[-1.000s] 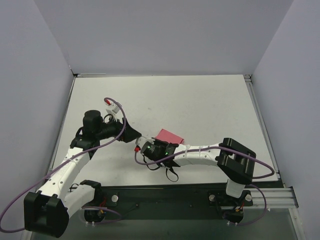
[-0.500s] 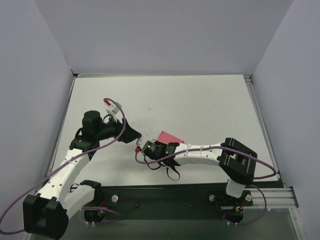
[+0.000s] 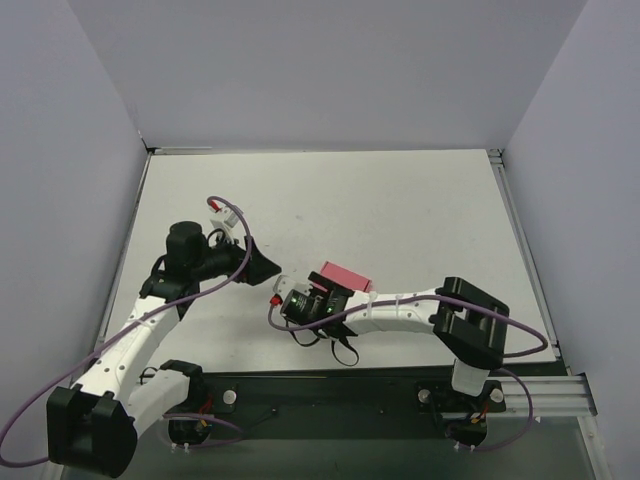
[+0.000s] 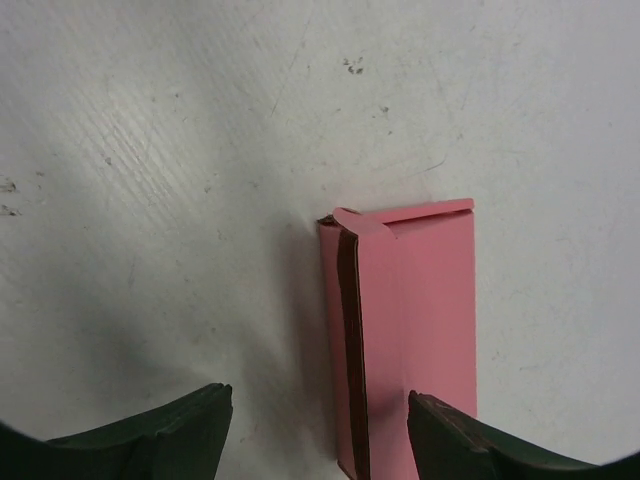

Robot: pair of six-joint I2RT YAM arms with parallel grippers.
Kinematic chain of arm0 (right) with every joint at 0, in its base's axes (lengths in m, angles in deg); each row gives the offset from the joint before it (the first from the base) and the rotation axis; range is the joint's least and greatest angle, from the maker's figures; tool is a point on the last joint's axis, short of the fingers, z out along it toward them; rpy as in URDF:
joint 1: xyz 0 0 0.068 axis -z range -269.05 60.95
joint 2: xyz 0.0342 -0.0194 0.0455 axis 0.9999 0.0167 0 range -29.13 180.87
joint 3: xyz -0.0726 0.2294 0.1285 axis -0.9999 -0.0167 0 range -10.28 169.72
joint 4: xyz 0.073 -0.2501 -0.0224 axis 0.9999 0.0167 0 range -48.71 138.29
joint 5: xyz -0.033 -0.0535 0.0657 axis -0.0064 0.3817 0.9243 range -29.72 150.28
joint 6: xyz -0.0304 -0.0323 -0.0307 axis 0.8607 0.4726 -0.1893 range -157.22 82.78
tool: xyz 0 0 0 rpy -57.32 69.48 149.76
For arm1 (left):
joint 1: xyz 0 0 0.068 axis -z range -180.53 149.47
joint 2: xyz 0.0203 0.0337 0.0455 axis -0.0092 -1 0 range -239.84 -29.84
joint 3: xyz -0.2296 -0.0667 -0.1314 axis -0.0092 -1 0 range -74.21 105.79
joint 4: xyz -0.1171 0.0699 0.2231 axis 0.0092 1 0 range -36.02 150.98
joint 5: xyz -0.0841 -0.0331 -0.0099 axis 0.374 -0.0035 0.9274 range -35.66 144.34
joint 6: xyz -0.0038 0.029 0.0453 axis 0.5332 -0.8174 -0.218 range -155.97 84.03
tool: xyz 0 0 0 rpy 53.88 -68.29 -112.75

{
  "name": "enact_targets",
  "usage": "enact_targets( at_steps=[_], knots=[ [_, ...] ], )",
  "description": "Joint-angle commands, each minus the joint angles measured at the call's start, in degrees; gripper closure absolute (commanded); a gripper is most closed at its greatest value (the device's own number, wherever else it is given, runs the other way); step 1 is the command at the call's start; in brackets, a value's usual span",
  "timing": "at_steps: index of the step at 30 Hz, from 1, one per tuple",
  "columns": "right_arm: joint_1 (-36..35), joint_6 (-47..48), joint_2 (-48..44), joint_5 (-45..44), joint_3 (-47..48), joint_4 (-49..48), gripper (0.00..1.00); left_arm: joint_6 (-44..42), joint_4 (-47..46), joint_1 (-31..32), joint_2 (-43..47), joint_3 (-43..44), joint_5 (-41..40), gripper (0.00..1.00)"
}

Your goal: Fold the paper box

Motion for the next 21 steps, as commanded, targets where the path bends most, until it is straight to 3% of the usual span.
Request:
enact_targets(
  at_steps=[1,9,16,21],
  knots=[
    [-0.14,-6.83,-9.55,0.62,3.02,6.25,0.28,-1.73,1.82,0.10,-2.01,1.93,-4.00,0.12],
    [4.51,-20.72,-20.03,6.76,2.15,11.18,0.27,-0.76,1.99,1.24,-9.56,6.05,-8.29,0.12],
    [20.32,-39.08,-27.93,15.27,-5.13,8.20,0.28,-2.17,3.58,9.77,-20.46,17.03,-14.02,0.12],
    [33.32,-48.84,-32.87,28.82,-17.44,-4.35,0.30,-1.29,3.75,12.14,-27.41,23.54,-13.32,0.12]
  ],
)
